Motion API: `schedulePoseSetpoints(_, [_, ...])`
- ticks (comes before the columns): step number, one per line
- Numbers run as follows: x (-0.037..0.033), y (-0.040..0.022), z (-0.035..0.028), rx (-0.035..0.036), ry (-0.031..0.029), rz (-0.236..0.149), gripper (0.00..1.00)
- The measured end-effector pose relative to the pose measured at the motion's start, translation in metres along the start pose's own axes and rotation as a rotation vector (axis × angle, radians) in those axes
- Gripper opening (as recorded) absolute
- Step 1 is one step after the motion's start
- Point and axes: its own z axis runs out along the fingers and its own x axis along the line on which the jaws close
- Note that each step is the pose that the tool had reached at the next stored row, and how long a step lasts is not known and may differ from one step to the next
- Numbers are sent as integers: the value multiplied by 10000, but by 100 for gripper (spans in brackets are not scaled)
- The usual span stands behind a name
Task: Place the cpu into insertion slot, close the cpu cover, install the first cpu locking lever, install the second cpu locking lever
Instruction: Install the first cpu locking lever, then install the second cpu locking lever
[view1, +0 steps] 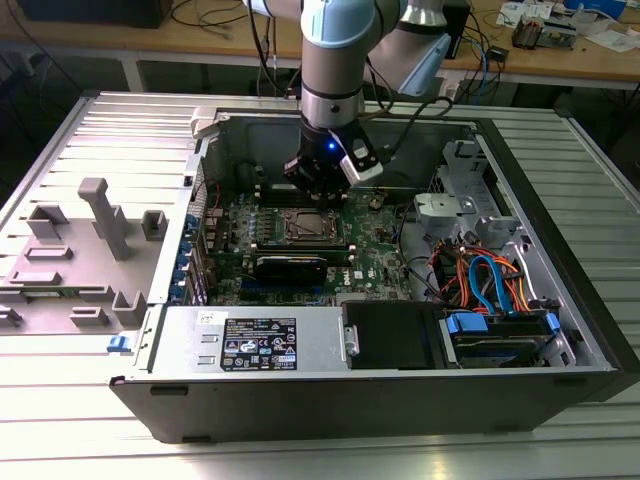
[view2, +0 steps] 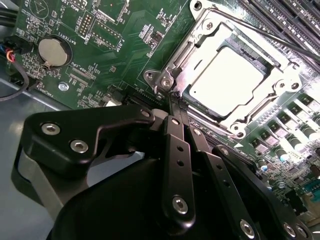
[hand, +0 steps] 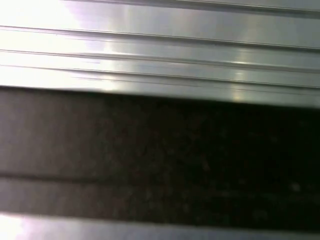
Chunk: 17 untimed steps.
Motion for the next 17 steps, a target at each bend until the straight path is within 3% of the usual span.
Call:
schedulePoseSetpoints(2, [1, -1, 4, 5, 2, 1, 11])
schedulePoseSetpoints(5, [0, 2, -12, -58, -7, 2, 11])
schedulePoseSetpoints(9, [-1, 3, -62, -53, -5, 2, 11])
schedulePoseSetpoints(12, [0, -3, -65, 7, 0, 0, 11])
schedulePoseSetpoints(17, [0, -10, -65, 7, 0, 1, 11])
